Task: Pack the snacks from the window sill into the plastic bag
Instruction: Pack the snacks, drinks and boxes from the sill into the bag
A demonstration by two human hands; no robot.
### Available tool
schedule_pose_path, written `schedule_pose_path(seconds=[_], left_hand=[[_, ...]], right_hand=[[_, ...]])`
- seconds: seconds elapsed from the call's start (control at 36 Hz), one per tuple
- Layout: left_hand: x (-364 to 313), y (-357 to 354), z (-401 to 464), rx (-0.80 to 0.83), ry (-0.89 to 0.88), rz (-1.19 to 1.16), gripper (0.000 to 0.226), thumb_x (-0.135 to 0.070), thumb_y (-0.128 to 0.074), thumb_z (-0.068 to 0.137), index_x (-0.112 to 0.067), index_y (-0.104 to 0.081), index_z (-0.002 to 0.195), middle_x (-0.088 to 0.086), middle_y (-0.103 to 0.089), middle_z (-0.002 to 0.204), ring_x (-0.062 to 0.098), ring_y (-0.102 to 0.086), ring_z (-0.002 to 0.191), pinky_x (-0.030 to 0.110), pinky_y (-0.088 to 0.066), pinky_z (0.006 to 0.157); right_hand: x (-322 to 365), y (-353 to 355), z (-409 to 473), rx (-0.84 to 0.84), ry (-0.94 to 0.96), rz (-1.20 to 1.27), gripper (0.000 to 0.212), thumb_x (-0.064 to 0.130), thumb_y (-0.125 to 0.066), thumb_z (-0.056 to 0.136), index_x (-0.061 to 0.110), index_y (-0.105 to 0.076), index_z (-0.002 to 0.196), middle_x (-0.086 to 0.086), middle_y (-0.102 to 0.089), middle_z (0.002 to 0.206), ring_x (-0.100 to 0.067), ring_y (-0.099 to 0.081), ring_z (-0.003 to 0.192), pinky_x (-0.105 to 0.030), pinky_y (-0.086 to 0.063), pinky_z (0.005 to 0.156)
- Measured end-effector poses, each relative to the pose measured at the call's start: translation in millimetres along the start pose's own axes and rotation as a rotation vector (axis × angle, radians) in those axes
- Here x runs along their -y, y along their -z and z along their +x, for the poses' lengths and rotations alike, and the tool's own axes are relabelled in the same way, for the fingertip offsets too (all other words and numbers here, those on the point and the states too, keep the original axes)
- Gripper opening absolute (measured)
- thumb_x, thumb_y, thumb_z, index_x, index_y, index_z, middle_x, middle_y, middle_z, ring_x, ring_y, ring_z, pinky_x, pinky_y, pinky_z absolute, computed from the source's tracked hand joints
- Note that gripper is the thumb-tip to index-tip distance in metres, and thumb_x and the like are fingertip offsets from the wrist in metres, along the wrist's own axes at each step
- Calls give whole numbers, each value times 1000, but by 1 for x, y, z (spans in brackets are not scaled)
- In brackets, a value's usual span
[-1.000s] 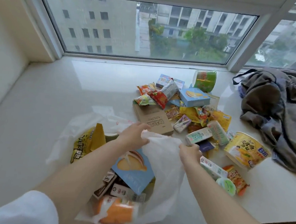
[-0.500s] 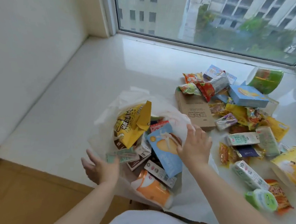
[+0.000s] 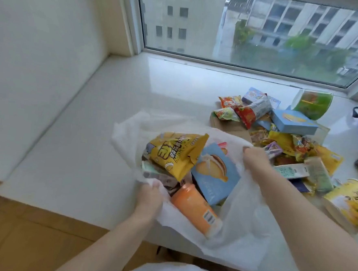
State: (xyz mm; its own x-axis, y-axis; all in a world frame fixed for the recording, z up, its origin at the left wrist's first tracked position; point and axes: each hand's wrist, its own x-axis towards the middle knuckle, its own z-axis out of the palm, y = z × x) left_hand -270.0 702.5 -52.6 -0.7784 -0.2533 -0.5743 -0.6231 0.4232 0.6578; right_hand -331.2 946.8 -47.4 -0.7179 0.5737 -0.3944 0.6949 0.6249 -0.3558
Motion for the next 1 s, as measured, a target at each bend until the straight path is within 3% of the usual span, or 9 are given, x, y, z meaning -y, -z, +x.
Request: schedule_pose_path(seconds=[0.14, 0.36, 0.44, 0.53, 0.64, 0.75, 0.83, 0.89, 1.0], left_hand=[[-22, 17, 10, -122, -273, -128, 30, -15, -39, 100, -6, -56, 123, 3, -55, 110, 21, -50, 102, 27, -35, 84], [13, 23, 44, -91, -93, 13, 27, -24, -41, 99, -2, -55, 107, 20, -60, 111, 32, -55, 100, 37, -44, 86], [17, 23, 49, -167, -81, -25, 40, -26, -55, 92, -7, -39, 125, 16, -52, 119, 32, -54, 102, 40, -46, 85], [14, 22, 54, -413, -426, 179, 87, -22, -78, 72, -8, -25, 140, 23, -36, 133, 41, -40, 121, 51, -41, 97], [-15, 9, 70, -625, -968, 589, 93, -29, -82, 61, -14, -32, 138, 23, -28, 137, 44, -31, 128, 63, -28, 102], [-48, 1, 100, -445, -664, 851, 90, -39, -71, 77, -23, -19, 148, 17, -7, 151, 42, -17, 138, 60, -21, 108], [-57, 10, 129, -269, -407, 679, 42, -24, -48, 94, -17, -42, 135, 15, -43, 136, 34, -52, 107, 41, -46, 83], [-65, 20, 140, -173, -292, 447, 19, -15, -44, 95, -6, -60, 103, 16, -60, 101, 31, -54, 82, 31, -41, 64], [-76, 47, 168, 299, 70, -471, 15, -17, -52, 92, -10, -62, 84, 7, -55, 73, 20, -57, 59, 25, -47, 54]], right_hand=[[-6, 34, 24, -157, -119, 381, 44, 23, -40, 97, -8, -52, 125, -27, -52, 130, -40, -49, 121, -43, -42, 91], [-25, 24, 29, -80, -166, 210, 49, 24, -38, 97, -6, -41, 135, -24, -43, 139, -40, -43, 124, -40, -38, 99], [-25, 22, 25, -67, -129, 141, 50, 27, -37, 97, -6, -42, 135, -25, -41, 141, -38, -40, 127, -37, -36, 99], [-29, 17, 22, -60, -73, 76, 49, 31, -35, 96, -2, -53, 127, -25, -48, 133, -38, -44, 121, -37, -38, 94], [-34, 15, 19, -50, -69, 86, 50, 33, -37, 93, 3, -51, 131, -24, -46, 135, -39, -44, 120, -40, -39, 95], [-40, 14, 21, -56, -32, 141, 39, 32, -39, 91, 5, -58, 111, -21, -54, 119, -34, -48, 104, -37, -40, 82], [-41, 19, 23, -28, -4, 196, 26, 32, -40, 90, 11, -52, 80, -14, -48, 98, -27, -43, 91, -32, -34, 67], [-41, 23, 26, -24, 15, 234, 32, 38, -36, 85, 15, -42, 64, -12, -46, 87, -26, -43, 88, -30, -28, 58], [-33, 28, 34, -7, -8, 345, 27, 34, -36, 82, 15, -38, 63, -11, -43, 96, -27, -41, 98, -34, -33, 81]])
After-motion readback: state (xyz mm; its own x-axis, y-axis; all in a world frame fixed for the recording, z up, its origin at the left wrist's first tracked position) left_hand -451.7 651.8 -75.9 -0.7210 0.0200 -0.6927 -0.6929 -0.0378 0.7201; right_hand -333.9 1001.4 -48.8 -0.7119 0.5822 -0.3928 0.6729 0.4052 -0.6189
